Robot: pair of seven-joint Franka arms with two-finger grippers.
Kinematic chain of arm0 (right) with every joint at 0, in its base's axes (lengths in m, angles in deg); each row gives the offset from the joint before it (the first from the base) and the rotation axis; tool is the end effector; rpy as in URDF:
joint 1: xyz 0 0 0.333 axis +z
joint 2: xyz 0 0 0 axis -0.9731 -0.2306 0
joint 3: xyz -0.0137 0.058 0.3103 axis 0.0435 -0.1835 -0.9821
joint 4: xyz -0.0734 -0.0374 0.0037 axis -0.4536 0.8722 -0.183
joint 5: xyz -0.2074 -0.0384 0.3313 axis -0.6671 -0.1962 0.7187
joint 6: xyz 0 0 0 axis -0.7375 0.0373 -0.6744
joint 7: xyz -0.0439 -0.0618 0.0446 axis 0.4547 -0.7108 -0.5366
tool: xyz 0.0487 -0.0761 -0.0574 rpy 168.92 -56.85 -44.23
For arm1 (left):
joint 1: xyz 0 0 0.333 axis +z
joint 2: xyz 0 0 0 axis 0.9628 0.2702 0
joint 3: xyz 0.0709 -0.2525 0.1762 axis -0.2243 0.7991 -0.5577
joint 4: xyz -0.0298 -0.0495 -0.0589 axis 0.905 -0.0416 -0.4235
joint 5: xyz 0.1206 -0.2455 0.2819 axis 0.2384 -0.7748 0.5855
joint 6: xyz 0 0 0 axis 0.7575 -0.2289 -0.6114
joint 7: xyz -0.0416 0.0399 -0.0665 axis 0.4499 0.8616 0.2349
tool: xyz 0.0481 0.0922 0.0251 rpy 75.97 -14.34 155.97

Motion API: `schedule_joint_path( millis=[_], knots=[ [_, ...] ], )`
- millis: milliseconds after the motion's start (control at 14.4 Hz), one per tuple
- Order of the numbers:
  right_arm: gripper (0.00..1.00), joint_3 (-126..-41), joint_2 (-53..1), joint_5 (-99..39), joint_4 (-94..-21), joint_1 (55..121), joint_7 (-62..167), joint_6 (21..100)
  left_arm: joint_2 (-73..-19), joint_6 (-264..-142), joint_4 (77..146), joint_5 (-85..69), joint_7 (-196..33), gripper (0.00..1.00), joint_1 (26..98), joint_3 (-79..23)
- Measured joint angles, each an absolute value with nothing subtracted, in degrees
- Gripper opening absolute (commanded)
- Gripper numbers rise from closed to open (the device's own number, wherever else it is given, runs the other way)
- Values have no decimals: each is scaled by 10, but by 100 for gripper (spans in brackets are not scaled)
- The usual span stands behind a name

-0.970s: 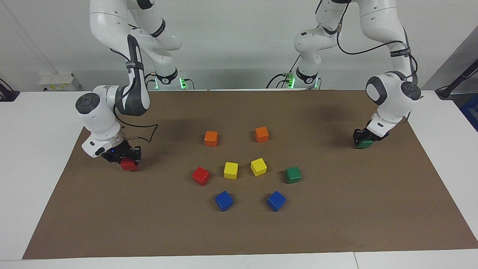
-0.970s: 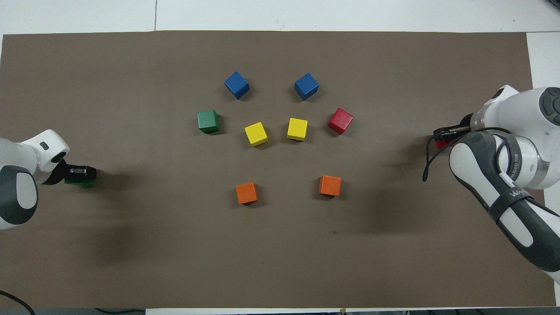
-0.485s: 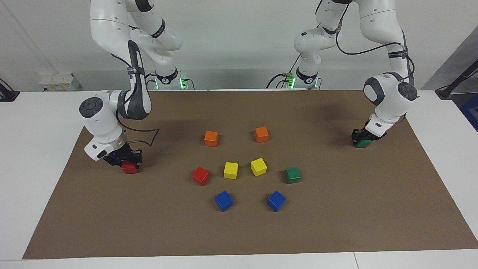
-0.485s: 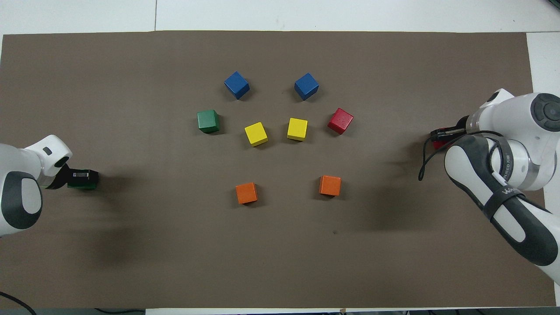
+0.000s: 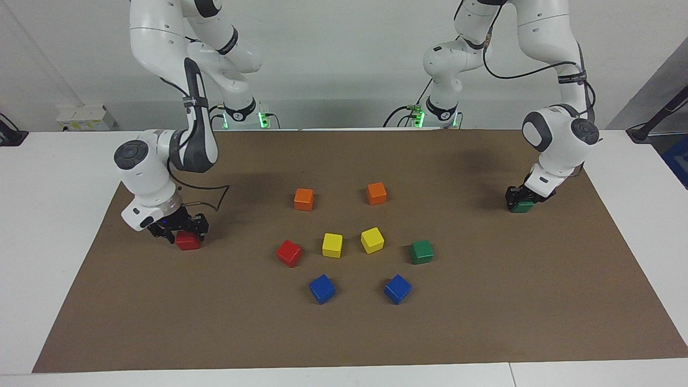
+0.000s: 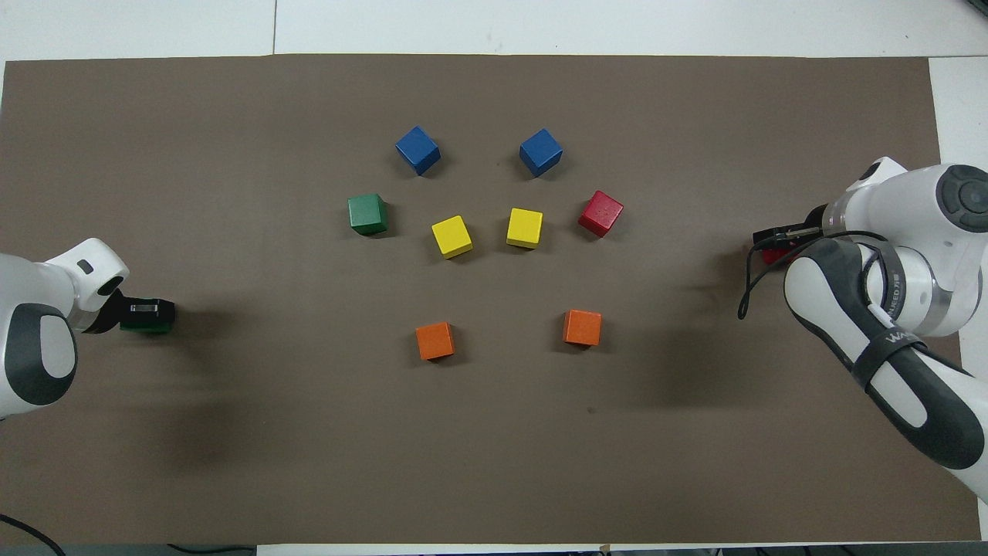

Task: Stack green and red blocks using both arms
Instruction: 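Reach the left gripper to the other green cube while the right gripper reaches red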

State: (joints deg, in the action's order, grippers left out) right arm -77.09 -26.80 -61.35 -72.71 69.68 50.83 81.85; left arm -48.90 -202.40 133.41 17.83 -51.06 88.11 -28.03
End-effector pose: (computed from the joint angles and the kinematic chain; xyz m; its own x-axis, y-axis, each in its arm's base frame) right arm 0.5907 -0.0623 0.3047 0.9951 0.0676 0.0717 0.0666 -0.9976 0.0162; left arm 0.5148 0.1015 0.2957 0.9976 -0.0671 -0.0153 -0.0670 -0.9977 0.0055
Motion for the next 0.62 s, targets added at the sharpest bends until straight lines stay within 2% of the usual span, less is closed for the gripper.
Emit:
schedule_joint_path(
  millis=[347, 624],
  knots=[
    [100, -771, -262, -614, -709, 696, 508, 795, -489, -2015, 1319, 178, -510, 100, 881, -277],
    [100, -774, -230, -611, -587, 696, 519, 608, -487, -1932, 1229, 178, -508, 100, 873, -272]
  ],
)
